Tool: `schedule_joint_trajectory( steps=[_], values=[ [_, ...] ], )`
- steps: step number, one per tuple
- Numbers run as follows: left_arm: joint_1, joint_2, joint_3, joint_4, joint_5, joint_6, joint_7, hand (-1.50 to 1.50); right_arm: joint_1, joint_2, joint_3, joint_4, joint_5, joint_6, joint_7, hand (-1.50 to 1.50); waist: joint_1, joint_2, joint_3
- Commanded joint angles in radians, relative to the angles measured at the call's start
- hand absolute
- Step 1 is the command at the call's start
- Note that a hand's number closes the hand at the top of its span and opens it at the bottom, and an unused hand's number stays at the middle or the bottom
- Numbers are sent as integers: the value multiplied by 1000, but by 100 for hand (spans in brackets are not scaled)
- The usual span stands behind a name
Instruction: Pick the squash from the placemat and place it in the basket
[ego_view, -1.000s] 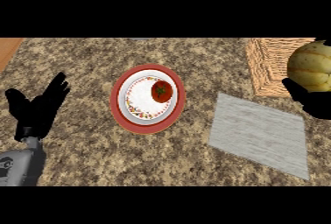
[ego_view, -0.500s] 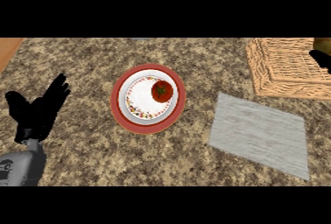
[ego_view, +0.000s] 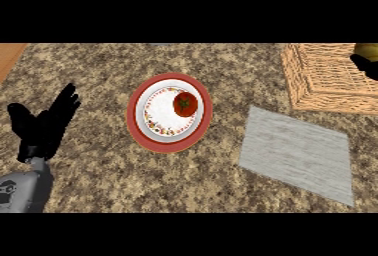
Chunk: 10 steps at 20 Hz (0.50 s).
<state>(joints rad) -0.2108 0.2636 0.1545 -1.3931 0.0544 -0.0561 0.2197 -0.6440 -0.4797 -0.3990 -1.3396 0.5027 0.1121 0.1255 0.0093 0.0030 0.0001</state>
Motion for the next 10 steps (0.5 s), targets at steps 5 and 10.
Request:
schedule_joint_trajectory(
  steps=[5, 10],
  values=[
    [32, 10, 21, -43, 18, -20, 7, 0, -113, -26, -30, 346, 45, -171, -93, -150, 11, 1, 0],
    [-22, -20, 2, 3, -15, 10, 12, 0, -109, -89, -58, 448, -46, -110, -284, -150, 0, 1, 0]
  ],
)
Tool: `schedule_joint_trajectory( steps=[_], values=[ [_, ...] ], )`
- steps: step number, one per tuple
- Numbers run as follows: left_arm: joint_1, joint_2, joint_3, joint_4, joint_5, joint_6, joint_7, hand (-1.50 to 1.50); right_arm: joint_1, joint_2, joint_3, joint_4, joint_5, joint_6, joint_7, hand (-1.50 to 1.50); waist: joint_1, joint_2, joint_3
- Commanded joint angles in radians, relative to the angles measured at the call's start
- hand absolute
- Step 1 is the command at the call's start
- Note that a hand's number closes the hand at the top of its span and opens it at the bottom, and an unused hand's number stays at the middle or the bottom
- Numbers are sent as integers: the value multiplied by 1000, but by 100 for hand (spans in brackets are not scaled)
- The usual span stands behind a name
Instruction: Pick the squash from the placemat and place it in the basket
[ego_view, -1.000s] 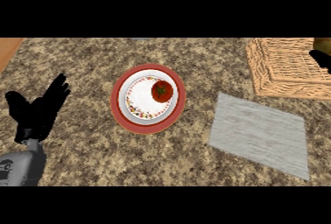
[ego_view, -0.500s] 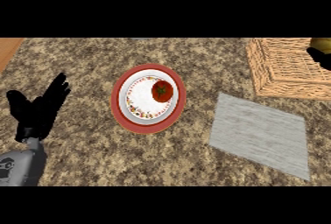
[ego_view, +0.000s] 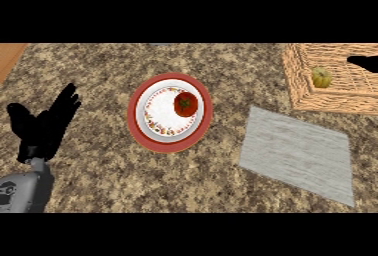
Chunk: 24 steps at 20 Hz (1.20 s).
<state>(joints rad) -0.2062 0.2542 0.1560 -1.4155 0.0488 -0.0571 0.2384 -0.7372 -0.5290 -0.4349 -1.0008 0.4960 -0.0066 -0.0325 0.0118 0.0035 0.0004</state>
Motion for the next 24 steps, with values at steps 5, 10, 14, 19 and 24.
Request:
schedule_joint_trajectory(
  steps=[5, 10, 14, 19, 24],
  values=[
    [-41, 12, 11, 29, 1, -15, 3, 0, -102, -14, -79, 134, -97, -66, -40, -150, -3, 0, 0],
    [15, -6, 8, 13, -19, 12, -19, 0, -79, -106, -256, 168, -267, 1, -9, -150, -12, -3, 1],
    [-11, -18, 0, 6, -8, 7, -5, 0, -62, -249, -377, 308, -368, 103, -47, -150, -9, 2, 2],
    [-7, -5, 9, 8, -8, -3, -6, 0, 4, -440, -414, 472, -414, 316, -65, -150, -4, 4, 2],
    [-9, 0, 8, 35, -20, -9, -36, 0, 120, -547, -408, 594, -404, 503, -200, -150, -1, 7, 3]
  ],
)
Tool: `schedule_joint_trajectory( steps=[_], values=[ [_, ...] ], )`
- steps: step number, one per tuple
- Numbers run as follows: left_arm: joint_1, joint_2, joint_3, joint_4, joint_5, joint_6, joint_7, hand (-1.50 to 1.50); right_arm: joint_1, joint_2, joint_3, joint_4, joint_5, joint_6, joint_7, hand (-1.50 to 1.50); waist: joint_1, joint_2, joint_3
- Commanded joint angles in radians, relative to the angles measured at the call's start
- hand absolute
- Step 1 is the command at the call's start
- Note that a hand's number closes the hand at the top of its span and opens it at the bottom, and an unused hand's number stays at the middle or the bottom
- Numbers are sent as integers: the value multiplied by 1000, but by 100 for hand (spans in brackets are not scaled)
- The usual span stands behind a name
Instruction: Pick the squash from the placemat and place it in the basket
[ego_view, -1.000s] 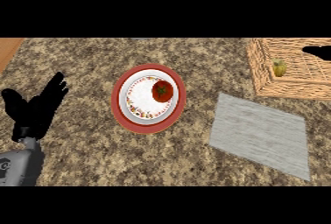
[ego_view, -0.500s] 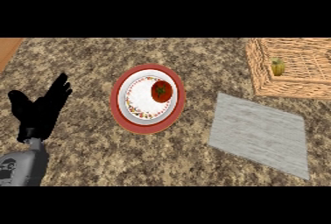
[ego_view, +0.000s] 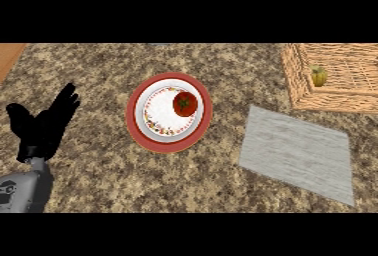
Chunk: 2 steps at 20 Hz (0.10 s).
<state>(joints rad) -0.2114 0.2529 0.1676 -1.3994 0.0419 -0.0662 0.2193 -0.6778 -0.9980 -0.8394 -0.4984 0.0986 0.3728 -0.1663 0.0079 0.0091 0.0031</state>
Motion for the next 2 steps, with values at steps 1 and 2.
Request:
schedule_joint_trajectory(
  steps=[1, 2],
  values=[
    [-23, -11, -4, -32, 8, 13, 49, 0, 108, -100, -17, 111, -10, 163, -111, -150, 2, 0, 2],
    [-15, 0, -1, -19, 9, -3, 36, 0, 97, -133, -5, 131, 3, 171, -116, -150, 9, 2, 2]
  ],
)
